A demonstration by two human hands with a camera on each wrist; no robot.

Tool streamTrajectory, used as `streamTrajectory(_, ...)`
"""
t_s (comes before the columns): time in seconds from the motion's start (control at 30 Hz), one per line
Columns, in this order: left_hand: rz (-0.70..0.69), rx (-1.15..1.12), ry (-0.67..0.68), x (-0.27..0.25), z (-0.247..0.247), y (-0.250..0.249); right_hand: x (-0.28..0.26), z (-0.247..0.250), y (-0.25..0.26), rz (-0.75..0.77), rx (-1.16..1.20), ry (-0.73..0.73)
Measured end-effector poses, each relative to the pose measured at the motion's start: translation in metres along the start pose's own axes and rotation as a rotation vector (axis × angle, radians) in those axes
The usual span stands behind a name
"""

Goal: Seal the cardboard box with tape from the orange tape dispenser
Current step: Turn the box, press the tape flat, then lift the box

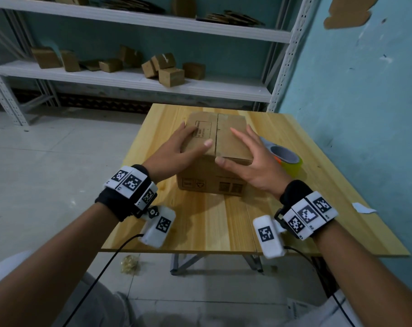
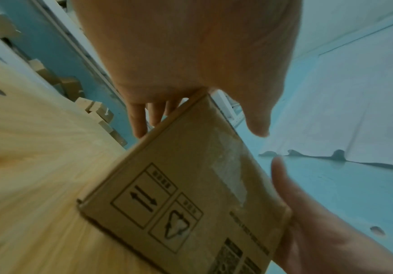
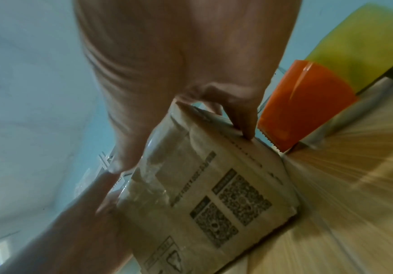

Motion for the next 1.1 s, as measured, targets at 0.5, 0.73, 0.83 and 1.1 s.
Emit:
streamTrajectory(0.5, -0.103, 0.173, 0.025, 0.0037, 0.0003, 0.0027, 0.0009, -0.0021, -0.0041, 0.005, -0.054, 0.024)
streamTrajectory(0.73, -0.113, 0.157, 0.038, 0.0068, -0.0008, 0.0073, -0.0003, -0.0036, -0.0042, 0.010, -0.055, 0.042)
streamTrajectory(0.83, -0.139, 0.148, 0.025, 0.0063, -0.0012, 0.0058, -0.0007, -0.0037, -0.0043, 0.022, -0.054, 0.036)
streamTrajectory(1.1, -0.143, 0.082, 0.080, 0.0062, -0.0018, 0.0089, -0.0008, -0.0018, -0.0090, 0.013, -0.025, 0.036)
Point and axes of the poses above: each hand's wrist, its own x-axis towards the middle knuckle, its own z-axis out of the back of the hand, y = z × x, the point moved 10 cm from there along x, towards the middle knuckle, and after that the axes turned 5 degrees about x, right-handed, at the moved point
